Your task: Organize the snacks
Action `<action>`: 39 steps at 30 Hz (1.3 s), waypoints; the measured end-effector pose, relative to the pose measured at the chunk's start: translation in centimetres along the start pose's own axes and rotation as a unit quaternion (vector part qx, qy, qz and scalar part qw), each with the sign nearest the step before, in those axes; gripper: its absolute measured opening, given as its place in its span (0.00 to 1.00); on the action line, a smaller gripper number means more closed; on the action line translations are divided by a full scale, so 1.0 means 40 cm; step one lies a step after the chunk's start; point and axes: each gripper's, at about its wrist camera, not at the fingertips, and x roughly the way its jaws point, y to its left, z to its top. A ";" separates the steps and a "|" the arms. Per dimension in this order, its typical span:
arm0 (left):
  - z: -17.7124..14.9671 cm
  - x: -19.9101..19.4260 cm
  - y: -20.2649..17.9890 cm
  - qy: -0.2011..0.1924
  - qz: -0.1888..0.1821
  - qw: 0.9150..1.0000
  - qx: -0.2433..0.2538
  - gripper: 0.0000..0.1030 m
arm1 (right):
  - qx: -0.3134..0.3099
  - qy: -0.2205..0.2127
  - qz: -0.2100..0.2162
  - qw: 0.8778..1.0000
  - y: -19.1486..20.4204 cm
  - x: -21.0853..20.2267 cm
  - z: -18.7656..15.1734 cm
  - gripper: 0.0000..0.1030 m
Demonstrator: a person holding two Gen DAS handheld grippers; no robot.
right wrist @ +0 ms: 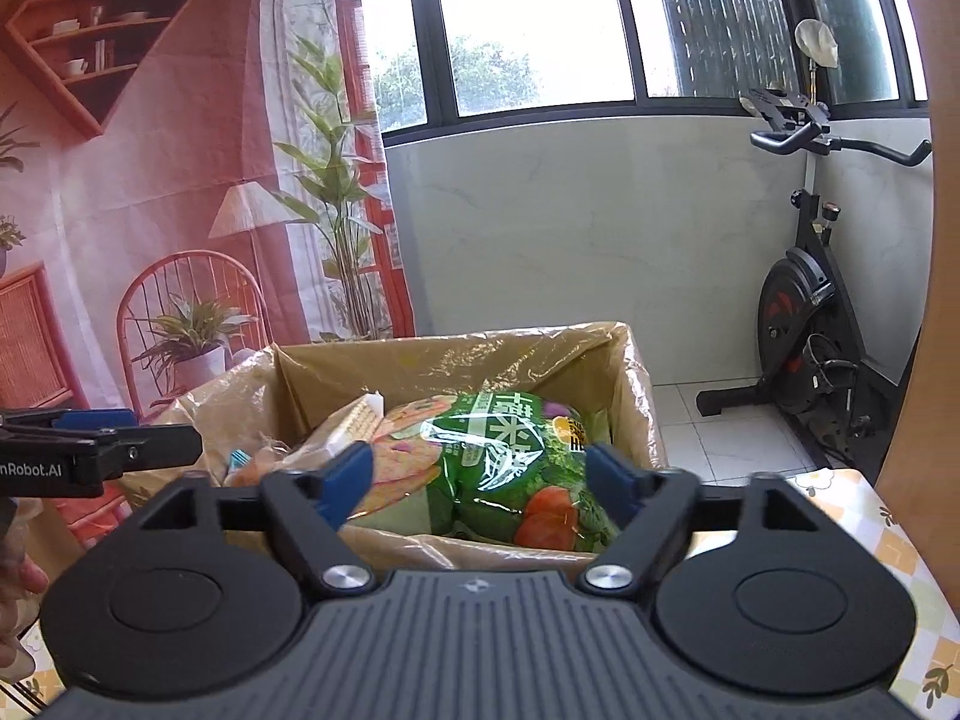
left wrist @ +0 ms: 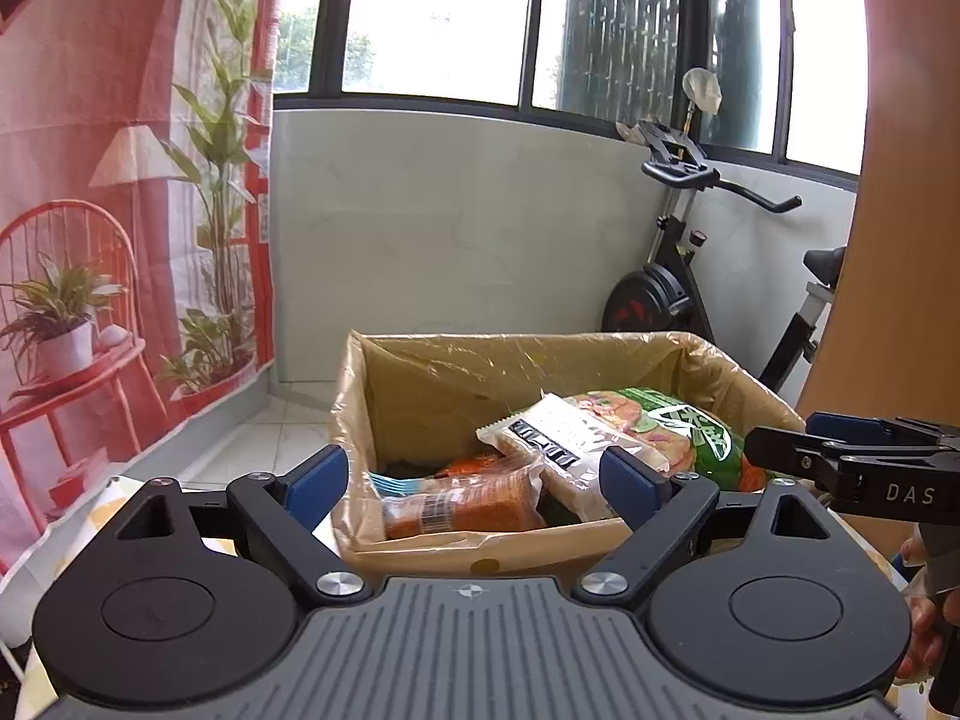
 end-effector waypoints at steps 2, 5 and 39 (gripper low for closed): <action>0.003 -0.014 0.003 -0.001 0.003 1.000 -0.003 0.90 | 0.000 0.000 -0.001 1.000 0.008 -0.012 0.004 0.84; 0.007 -0.036 0.007 -0.004 0.005 1.000 -0.006 0.91 | -0.006 0.001 -0.009 1.000 0.023 -0.031 0.009 0.86; 0.020 -0.555 -0.030 -0.068 0.083 0.994 0.021 0.91 | -0.012 -0.059 -0.035 0.998 0.270 -0.505 0.047 0.99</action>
